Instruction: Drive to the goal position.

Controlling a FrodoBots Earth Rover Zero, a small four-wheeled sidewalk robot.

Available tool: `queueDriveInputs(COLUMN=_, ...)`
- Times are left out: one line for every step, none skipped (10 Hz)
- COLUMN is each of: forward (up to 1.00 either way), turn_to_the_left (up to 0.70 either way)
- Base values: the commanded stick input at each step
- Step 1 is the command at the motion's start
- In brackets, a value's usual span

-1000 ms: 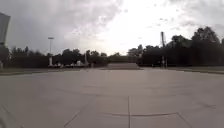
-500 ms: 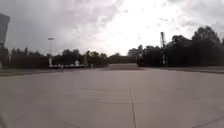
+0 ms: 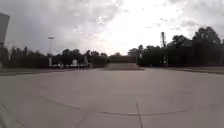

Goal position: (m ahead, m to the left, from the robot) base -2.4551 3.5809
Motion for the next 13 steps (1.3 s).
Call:
queueDriveInputs(forward=0.7, turn_to_the_left=-0.01)
queueDriveInputs(forward=0.7, turn_to_the_left=-0.01)
queueDriveInputs(forward=0.7, turn_to_the_left=-0.01)
queueDriveInputs(forward=0.7, turn_to_the_left=-0.01)
queueDriveInputs(forward=0.7, turn_to_the_left=-0.01)
queueDriveInputs(forward=0.7, turn_to_the_left=-0.01)
queueDriveInputs(forward=0.7, turn_to_the_left=-0.01)
queueDriveInputs(forward=0.7, turn_to_the_left=-0.01)
queueDriveInputs(forward=0.7, turn_to_the_left=-0.01)
queueDriveInputs(forward=0.7, turn_to_the_left=-0.01)
queueDriveInputs(forward=0.7, turn_to_the_left=-0.01)
queueDriveInputs(forward=0.7, turn_to_the_left=-0.01)
queueDriveInputs(forward=0.7, turn_to_the_left=-0.01)
